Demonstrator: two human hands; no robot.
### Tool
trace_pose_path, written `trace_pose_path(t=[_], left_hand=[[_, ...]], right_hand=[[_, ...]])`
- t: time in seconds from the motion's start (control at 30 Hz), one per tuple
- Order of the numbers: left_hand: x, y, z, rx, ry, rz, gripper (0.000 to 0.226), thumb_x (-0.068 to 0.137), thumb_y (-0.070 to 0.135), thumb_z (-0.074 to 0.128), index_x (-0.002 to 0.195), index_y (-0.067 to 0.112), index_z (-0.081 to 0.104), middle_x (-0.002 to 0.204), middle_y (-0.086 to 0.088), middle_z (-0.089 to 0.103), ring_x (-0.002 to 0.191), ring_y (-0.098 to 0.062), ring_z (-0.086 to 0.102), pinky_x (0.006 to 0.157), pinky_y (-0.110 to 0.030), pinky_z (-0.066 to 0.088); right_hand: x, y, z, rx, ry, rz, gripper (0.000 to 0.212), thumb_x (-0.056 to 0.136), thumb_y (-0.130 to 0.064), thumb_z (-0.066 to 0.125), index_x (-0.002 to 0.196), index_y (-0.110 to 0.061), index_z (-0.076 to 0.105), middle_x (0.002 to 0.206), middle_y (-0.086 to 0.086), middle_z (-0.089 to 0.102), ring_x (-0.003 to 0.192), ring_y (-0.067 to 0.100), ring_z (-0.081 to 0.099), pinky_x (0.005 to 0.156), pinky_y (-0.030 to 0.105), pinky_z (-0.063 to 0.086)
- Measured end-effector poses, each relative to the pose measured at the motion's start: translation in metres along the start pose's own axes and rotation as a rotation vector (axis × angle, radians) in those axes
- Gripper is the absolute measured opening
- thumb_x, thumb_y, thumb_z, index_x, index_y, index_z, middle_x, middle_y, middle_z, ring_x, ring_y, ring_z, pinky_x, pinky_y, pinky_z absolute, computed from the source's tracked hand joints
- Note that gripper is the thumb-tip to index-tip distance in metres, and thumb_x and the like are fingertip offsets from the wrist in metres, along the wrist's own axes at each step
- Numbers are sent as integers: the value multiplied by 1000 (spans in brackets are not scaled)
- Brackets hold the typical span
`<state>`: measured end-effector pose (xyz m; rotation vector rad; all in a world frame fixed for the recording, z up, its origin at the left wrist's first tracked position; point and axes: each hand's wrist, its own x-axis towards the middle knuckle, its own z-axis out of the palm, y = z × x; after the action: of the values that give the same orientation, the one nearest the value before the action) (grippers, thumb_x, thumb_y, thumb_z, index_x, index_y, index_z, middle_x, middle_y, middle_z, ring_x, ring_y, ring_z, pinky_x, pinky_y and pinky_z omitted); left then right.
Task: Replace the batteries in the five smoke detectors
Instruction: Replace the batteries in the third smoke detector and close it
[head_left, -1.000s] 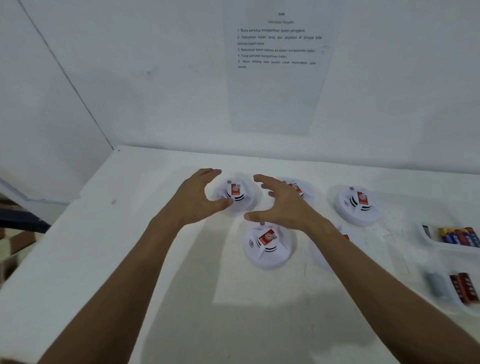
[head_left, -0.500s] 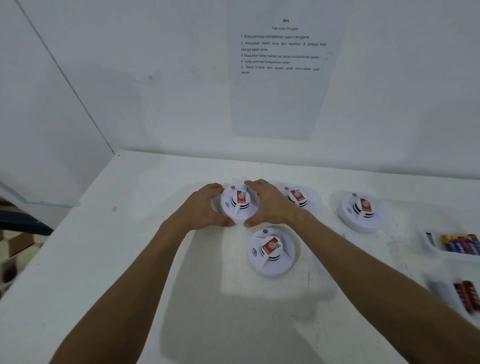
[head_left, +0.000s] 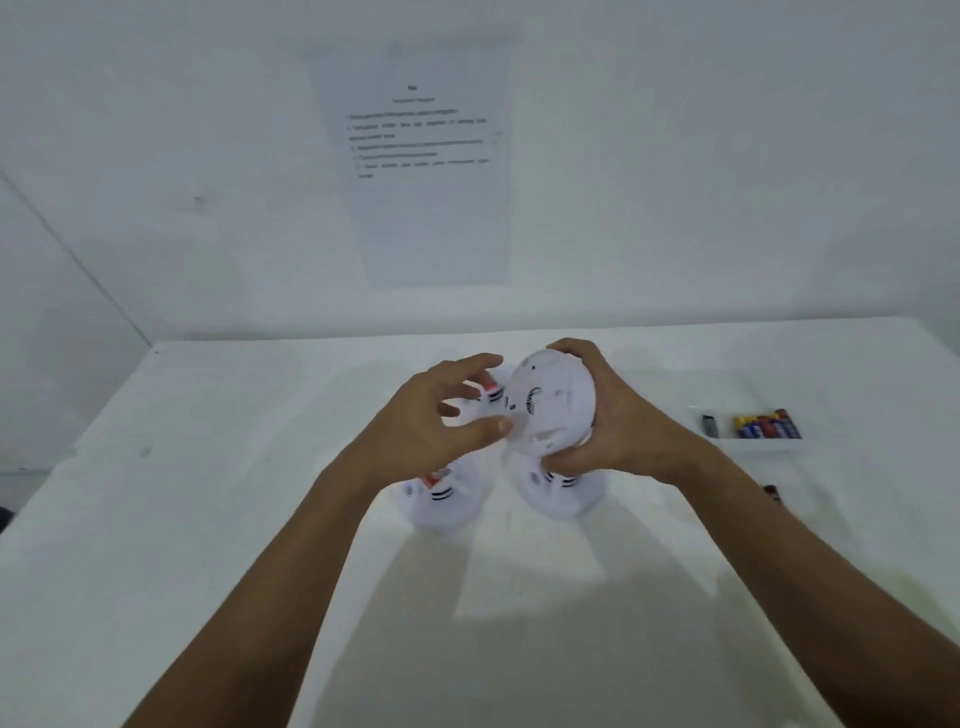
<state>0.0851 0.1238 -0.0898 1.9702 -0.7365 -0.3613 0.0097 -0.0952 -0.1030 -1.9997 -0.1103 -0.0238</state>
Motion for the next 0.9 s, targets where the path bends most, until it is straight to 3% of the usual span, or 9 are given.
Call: trace_pose_path(t=[0.07, 0.13, 0.27, 0.43, 0.53, 0.67, 0.8, 0.9], left_hand=[[1, 21, 23, -31, -98, 10, 62, 72, 43, 80, 129, 42, 54, 121, 12, 62, 108, -6, 62, 94, -35, 52], [3, 39, 48, -72, -183, 37, 63, 76, 25, 81, 132, 34, 54, 121, 7, 64, 103, -14, 66, 89, -37, 55], [8, 68, 87, -153, -208, 39, 65, 71, 3, 82, 128, 23, 58, 107, 2, 70, 88, -16, 71, 80, -34, 58], [16, 80, 123, -74, -155, 54, 65, 63, 17, 88, 122, 29, 63, 109, 7, 69, 86, -19, 69, 76, -42, 59], [18, 89, 140, -12, -149, 47, 64, 63, 17, 89, 120, 29, 63, 108, 9, 69, 79, -14, 69, 73, -37, 59], [20, 94, 163, 6, -117, 53, 63, 58, 20, 91, 114, 30, 65, 114, 16, 65, 79, -15, 69, 61, -26, 54], [18, 94, 180, 77, -70, 75, 60, 49, 40, 86, 104, 36, 62, 114, 16, 59, 79, -14, 70, 56, -19, 46], [17, 96, 189, 125, -23, 75, 59, 47, 43, 85, 98, 30, 60, 110, 14, 56, 78, -13, 70, 53, -18, 44]], right_hand=[[-29, 5, -20, 87, 21, 3, 98, 55, 5, 90, 134, -18, 36, 128, -7, 52, 117, 6, 56, 87, 27, 55], [-55, 10, -36, 177, 24, -5, 99, 54, 7, 87, 136, -14, 37, 132, -2, 53, 122, 13, 57, 86, 30, 56], [-93, 20, -64, 252, 68, -24, 100, 55, 8, 86, 139, -14, 38, 139, 3, 53, 128, 22, 54, 91, 39, 56], [-119, 37, -92, 174, 73, -9, 101, 58, 4, 91, 142, -20, 42, 134, -7, 57, 127, 13, 55, 92, 30, 55], [-130, 48, -103, 171, 58, 3, 105, 56, 3, 93, 142, -25, 41, 134, -9, 56, 125, 8, 55, 92, 30, 57], [-138, 65, -113, 101, 66, -30, 112, 49, -4, 97, 141, -28, 38, 137, -11, 53, 124, 1, 53, 95, 17, 49], [-140, 78, -112, 67, 145, -88, 101, 48, -4, 97, 132, -29, 48, 128, -8, 60, 117, 4, 59, 90, 14, 48], [-140, 82, -113, 79, 176, -121, 94, 48, -6, 96, 129, -28, 53, 121, -12, 64, 113, 5, 61, 88, 14, 49]])
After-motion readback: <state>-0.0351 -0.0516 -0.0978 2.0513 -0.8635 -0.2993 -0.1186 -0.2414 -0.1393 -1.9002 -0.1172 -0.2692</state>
